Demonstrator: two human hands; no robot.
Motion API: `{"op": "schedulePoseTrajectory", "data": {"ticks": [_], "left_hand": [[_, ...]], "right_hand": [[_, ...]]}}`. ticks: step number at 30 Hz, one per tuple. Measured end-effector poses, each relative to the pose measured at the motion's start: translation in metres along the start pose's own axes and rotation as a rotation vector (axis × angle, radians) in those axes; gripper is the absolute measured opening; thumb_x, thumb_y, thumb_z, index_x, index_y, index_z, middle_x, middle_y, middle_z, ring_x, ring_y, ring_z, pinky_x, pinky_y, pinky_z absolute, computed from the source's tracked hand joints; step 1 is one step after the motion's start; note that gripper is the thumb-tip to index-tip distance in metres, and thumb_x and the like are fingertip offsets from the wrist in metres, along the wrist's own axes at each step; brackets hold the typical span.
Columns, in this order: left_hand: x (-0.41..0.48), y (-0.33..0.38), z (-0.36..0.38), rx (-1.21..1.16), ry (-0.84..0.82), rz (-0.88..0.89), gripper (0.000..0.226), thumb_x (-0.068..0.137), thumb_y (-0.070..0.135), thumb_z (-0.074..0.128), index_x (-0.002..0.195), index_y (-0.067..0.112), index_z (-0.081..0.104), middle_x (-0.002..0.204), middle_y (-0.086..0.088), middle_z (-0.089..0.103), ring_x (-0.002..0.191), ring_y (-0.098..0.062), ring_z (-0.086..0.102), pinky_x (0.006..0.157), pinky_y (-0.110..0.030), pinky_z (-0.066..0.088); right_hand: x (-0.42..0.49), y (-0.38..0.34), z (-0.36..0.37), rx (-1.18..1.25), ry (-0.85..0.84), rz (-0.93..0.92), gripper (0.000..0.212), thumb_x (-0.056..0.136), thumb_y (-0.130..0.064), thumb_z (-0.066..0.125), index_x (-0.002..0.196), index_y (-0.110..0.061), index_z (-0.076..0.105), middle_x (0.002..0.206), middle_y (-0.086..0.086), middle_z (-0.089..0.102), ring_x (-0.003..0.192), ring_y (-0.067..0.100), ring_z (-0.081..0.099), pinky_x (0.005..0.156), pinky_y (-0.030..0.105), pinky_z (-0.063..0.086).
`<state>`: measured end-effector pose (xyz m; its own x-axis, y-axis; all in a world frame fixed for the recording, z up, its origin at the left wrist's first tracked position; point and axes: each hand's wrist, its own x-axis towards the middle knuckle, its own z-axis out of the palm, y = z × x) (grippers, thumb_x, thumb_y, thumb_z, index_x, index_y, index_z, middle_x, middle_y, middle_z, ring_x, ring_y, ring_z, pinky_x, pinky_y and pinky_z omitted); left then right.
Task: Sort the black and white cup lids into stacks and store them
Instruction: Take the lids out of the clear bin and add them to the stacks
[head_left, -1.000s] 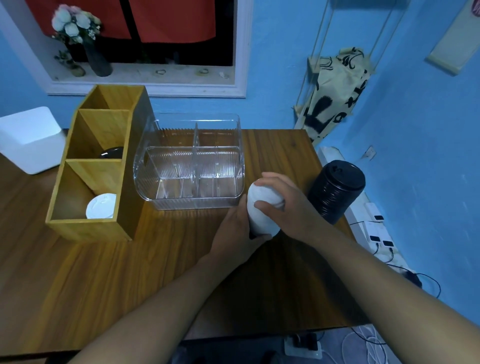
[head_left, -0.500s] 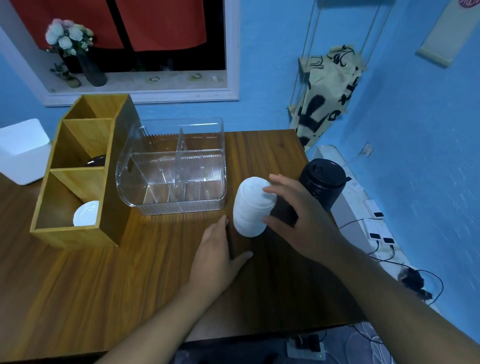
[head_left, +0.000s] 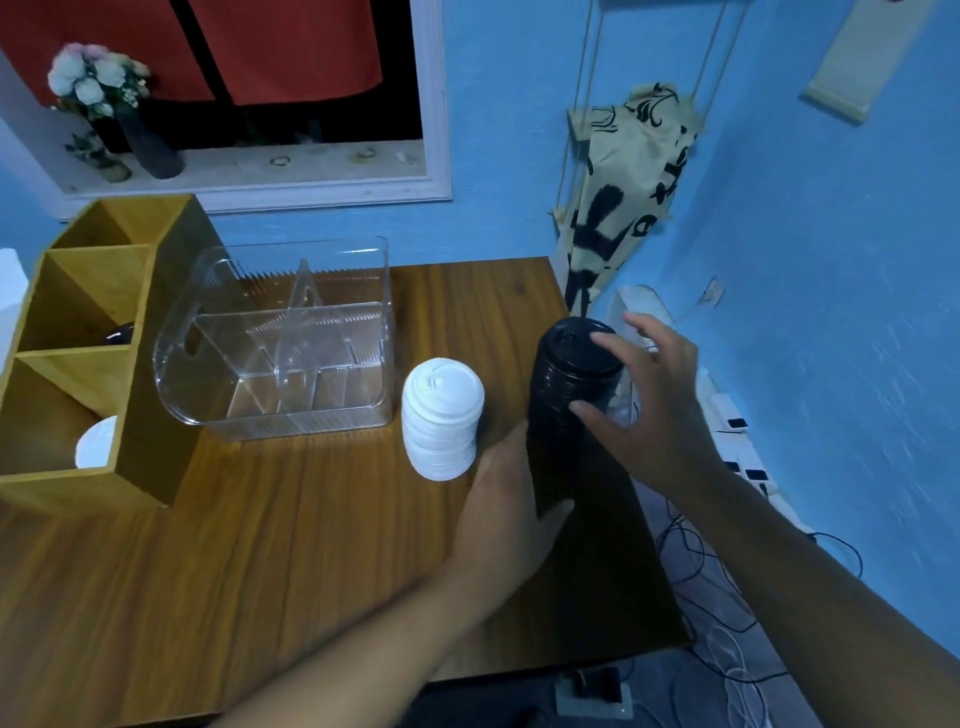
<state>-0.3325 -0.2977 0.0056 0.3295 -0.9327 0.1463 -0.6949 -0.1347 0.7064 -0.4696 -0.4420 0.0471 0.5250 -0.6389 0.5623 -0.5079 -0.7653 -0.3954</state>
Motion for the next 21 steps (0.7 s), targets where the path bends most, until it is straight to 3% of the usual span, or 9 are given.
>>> {"op": "schedulePoseTrajectory", "data": {"ticks": [5,9,13,21], "left_hand": [[0.044,0.013,0.026,-0.054,0.048,-0.149,0.113,0.078,0.03,0.087,0.16,0.012,0.012,0.162,-0.003,0.031,0.149,-0.021,0.029,0.119,-0.029,0.024],[0.063,0.001,0.04,-0.019,0.04,-0.155,0.11,0.069,0.031,0.091,0.155,0.014,0.024,0.151,-0.003,0.045,0.138,-0.026,0.042,0.114,-0.039,0.038],[0.066,-0.005,0.042,0.0,0.07,-0.107,0.088,0.069,0.027,0.091,0.141,0.018,0.04,0.131,0.005,0.056,0.121,-0.022,0.047,0.098,-0.032,0.044],[0.051,-0.002,0.041,0.019,0.032,-0.055,0.089,0.075,0.03,0.089,0.146,0.016,0.035,0.138,0.001,0.055,0.126,-0.022,0.046,0.098,-0.022,0.035]], "right_hand": [[0.012,0.011,0.004,0.186,-0.161,0.058,0.068,0.086,-0.05,0.072,0.145,-0.027,0.047,0.16,-0.002,0.029,0.147,0.017,0.028,0.116,0.049,0.035],[0.014,0.021,0.008,0.285,-0.181,0.068,0.069,0.085,-0.045,0.077,0.145,-0.025,0.049,0.157,-0.004,0.032,0.146,0.013,0.032,0.113,0.05,0.04],[0.014,0.025,0.013,0.295,-0.186,0.051,0.072,0.083,-0.041,0.079,0.146,-0.026,0.047,0.158,-0.005,0.029,0.146,0.015,0.032,0.111,0.05,0.043],[0.001,0.019,0.0,0.271,-0.159,0.047,0.074,0.082,-0.045,0.08,0.146,-0.029,0.048,0.157,-0.006,0.031,0.144,0.014,0.034,0.109,0.049,0.046]]}}
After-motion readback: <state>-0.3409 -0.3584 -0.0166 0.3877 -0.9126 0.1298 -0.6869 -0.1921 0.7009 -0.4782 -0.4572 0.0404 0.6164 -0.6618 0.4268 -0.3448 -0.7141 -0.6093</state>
